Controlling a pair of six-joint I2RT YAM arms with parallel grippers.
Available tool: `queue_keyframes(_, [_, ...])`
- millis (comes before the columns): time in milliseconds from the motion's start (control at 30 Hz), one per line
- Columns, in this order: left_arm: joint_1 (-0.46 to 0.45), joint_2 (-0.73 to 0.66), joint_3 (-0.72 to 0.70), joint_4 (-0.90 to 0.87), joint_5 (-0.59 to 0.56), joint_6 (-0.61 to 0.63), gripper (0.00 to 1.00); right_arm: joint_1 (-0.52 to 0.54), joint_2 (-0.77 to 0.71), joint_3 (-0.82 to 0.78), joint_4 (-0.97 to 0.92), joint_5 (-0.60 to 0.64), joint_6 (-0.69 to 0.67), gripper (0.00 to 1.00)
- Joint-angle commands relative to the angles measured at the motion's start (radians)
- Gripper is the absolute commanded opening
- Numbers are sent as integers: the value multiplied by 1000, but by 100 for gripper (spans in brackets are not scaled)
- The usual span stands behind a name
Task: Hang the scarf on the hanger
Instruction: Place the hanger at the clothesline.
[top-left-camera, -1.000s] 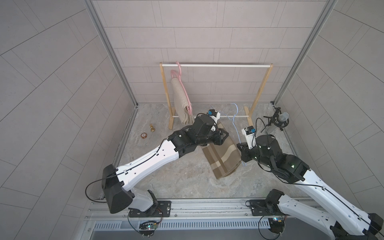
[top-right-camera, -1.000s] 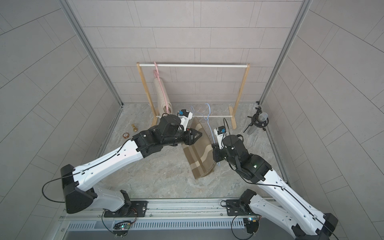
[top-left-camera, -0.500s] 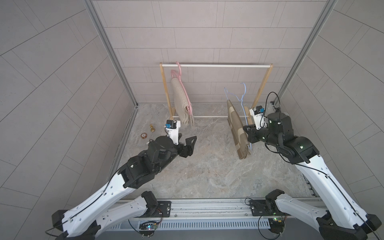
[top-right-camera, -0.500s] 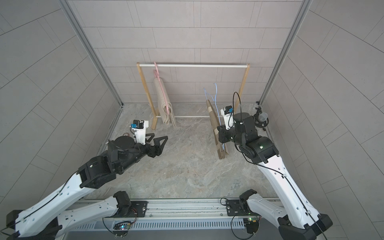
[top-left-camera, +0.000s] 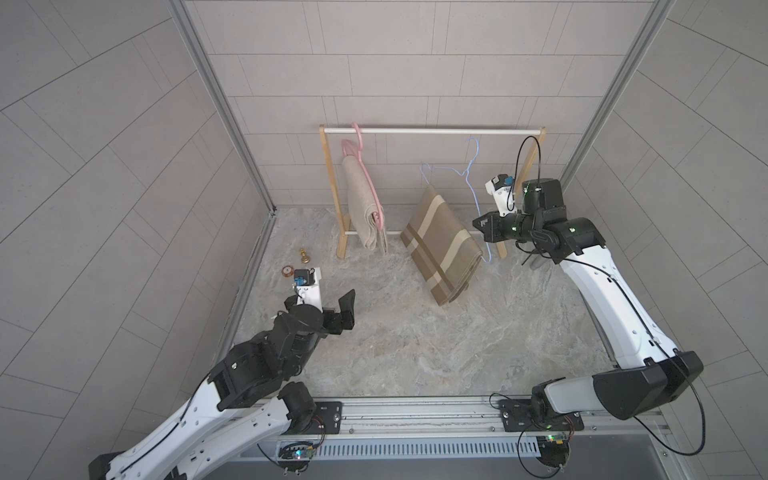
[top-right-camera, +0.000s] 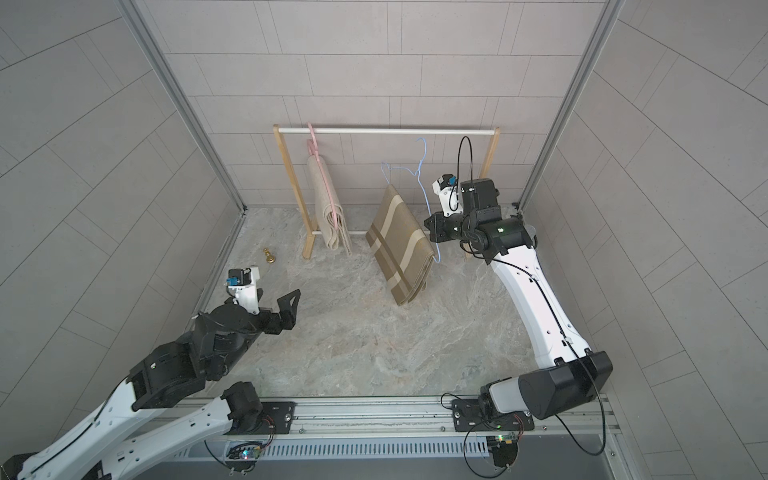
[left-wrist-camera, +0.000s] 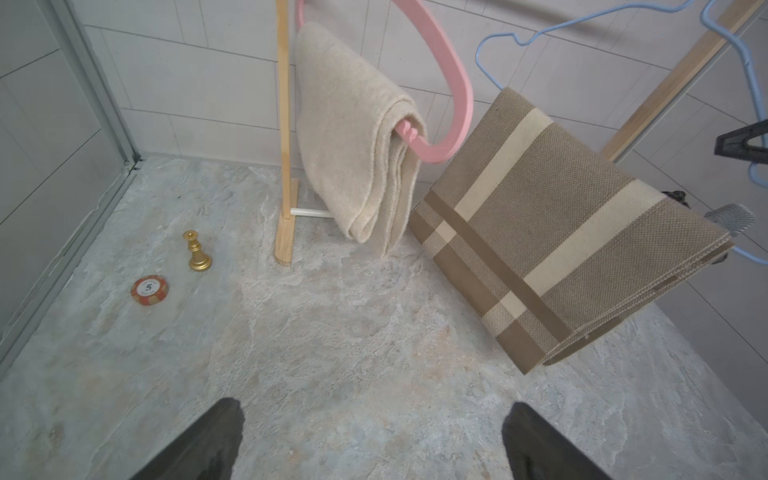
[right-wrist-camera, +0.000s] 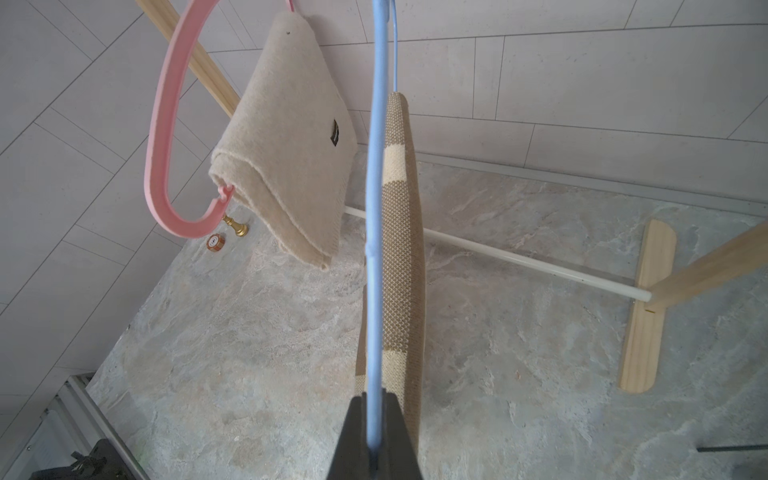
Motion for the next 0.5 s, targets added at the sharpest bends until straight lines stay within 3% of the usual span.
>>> queue_keyframes(0, [7, -32, -27, -46, -65, -35, 100, -35, 49, 89, 98, -63, -9, 0])
queue_keyframes(467, [7, 20, -60, -21, -55, -35, 100, -95, 235, 221, 132, -105, 34, 0])
